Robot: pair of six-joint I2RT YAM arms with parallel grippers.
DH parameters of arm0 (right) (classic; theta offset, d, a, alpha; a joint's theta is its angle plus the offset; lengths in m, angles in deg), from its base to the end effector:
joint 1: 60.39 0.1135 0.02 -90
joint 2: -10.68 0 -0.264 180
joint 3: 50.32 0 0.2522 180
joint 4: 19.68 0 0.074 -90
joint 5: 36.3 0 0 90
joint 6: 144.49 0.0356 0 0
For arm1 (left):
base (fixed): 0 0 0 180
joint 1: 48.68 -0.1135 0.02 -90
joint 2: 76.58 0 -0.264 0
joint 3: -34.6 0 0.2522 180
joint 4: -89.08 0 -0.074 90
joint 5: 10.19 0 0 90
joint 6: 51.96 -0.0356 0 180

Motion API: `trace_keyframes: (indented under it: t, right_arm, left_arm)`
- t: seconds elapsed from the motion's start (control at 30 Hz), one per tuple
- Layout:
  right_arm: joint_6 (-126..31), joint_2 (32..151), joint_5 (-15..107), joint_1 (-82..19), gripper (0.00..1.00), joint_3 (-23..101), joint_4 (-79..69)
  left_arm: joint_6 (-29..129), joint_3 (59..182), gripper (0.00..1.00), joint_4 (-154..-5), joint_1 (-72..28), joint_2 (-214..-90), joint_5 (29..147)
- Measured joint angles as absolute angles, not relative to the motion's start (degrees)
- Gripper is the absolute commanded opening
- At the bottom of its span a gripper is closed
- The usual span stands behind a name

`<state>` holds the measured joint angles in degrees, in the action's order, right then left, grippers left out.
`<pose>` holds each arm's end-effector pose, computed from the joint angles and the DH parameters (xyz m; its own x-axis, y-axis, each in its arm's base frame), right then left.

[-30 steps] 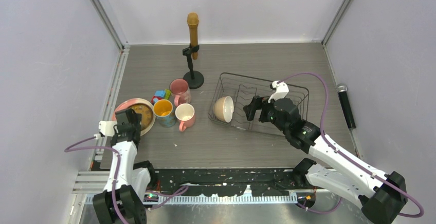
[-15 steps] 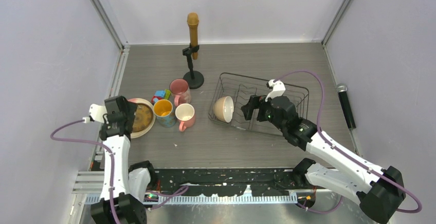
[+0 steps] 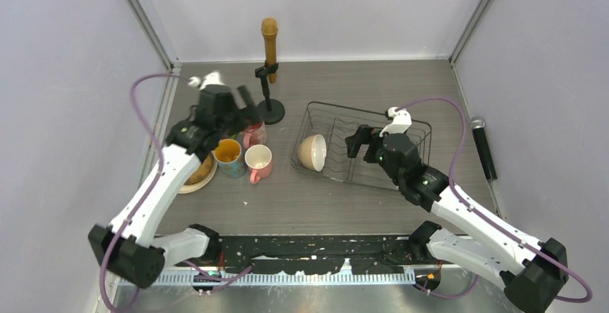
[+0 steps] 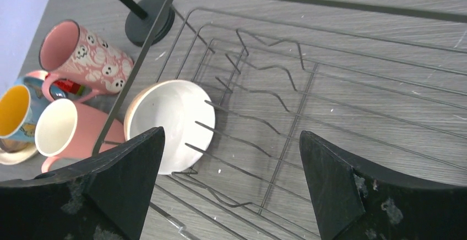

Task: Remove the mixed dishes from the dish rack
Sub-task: Pick up the bowl from the dish rack.

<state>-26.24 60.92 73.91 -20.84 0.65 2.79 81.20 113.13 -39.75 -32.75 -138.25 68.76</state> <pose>0.1644 0.1198 0.2799 -0.4173 0.2314 -0.8788 -0.1732 0.9290 0.3269 0.2193 -0.0555 0.3576 -0.4755 -0.5624 -0.6764 -0.2853 0.8260 -0.4862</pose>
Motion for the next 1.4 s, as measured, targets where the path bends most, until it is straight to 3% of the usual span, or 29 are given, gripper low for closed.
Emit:
trace_keyframes:
  t: [0.2, 0.47, 0.87, 1.4]
  right_arm:
    - [-25.28, 56.55, 78.36, -20.84, 0.99, -0.20, 3.88]
    - [-24.97, 53.42, 84.97, -20.84, 0.99, -2.60, 6.59]
    - [-24.58, 53.40, 90.58, -20.84, 0.99, -2.75, 9.61]
    - [-24.58, 51.08, 92.66, -20.84, 0.99, -4.28, 10.48]
  left_arm:
    - [74.70, 123.76, 0.99, -36.72, -13.08, -154.67, 61.05]
    - [68.56, 134.49, 0.89, -31.01, 1.02, -170.16, 51.08]
    - [65.85, 144.52, 0.77, -24.89, 6.30, -182.25, 43.06]
    - [68.63, 154.14, 0.53, -13.35, 11.00, -194.16, 31.67]
